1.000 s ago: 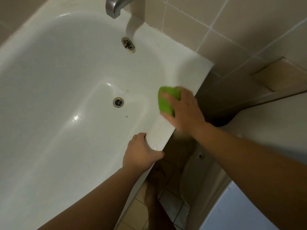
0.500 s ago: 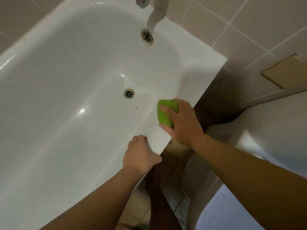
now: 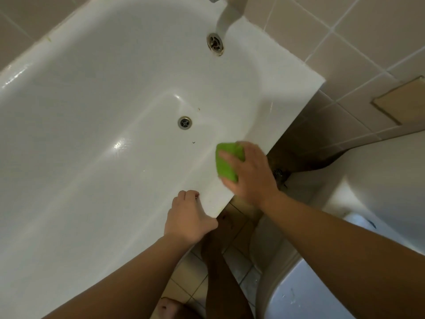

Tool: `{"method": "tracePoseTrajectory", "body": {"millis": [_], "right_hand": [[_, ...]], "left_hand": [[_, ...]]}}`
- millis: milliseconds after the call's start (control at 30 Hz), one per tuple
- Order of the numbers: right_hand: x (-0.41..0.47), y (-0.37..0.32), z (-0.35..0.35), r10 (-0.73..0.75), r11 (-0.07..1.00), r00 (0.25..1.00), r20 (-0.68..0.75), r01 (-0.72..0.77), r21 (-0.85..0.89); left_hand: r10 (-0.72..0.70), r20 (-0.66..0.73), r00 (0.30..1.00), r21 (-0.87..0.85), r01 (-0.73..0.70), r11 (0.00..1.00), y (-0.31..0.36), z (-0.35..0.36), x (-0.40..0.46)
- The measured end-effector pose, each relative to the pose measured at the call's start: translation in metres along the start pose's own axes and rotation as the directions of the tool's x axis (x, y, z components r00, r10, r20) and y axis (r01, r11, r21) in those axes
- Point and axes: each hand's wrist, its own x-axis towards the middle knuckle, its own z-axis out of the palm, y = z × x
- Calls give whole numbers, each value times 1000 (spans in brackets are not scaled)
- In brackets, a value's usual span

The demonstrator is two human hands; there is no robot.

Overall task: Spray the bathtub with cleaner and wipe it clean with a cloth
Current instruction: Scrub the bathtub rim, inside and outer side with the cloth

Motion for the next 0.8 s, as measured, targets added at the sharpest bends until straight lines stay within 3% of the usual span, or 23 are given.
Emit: {"method": "tracePoseTrajectory", "body": {"millis": [67, 133, 233, 300, 367, 467, 533, 600, 700, 800], "right_hand": [[-21, 7, -1, -180, 983, 982, 60, 178, 41], [-24, 30, -12, -182, 982, 977, 113, 174, 74], [-7, 55, -22, 125, 988, 990, 71, -130, 80], [9, 49, -19, 335, 940, 942, -32, -331, 84], [15, 23, -9, 380, 925, 921, -85, -380, 8], [-13, -23, 7, 104, 994, 995, 5, -104, -23], [-45, -33, 14, -132, 991, 988, 78, 129, 34], [-61, -24, 11, -241, 969, 959, 149, 228, 94], [-50, -3, -2, -75, 994, 979, 189, 57, 97], [-31, -7, 1, 197, 975, 979, 52, -201, 94]], "left_hand": [[8, 7, 1000, 9, -8, 1000, -4, -2, 0], [16, 13, 1000, 15, -16, 1000, -8, -3, -2], [21, 10, 1000, 19, -21, 1000, -13, -3, -7], [14, 0, 1000, 14, -14, 1000, -16, -2, -11], [4, -8, 1000, 11, -4, 1000, -17, -2, -16], [-4, -17, 1000, 23, 4, 1000, -22, -1, -25], [-1, -34, 999, 50, 2, 999, -27, 0, -32], [16, -53, 998, 81, -11, 997, -34, 1, -40], [15, -66, 998, 97, -9, 995, -48, 2, -51], [-9, -73, 997, 82, 15, 997, -64, 2, -64]]}}
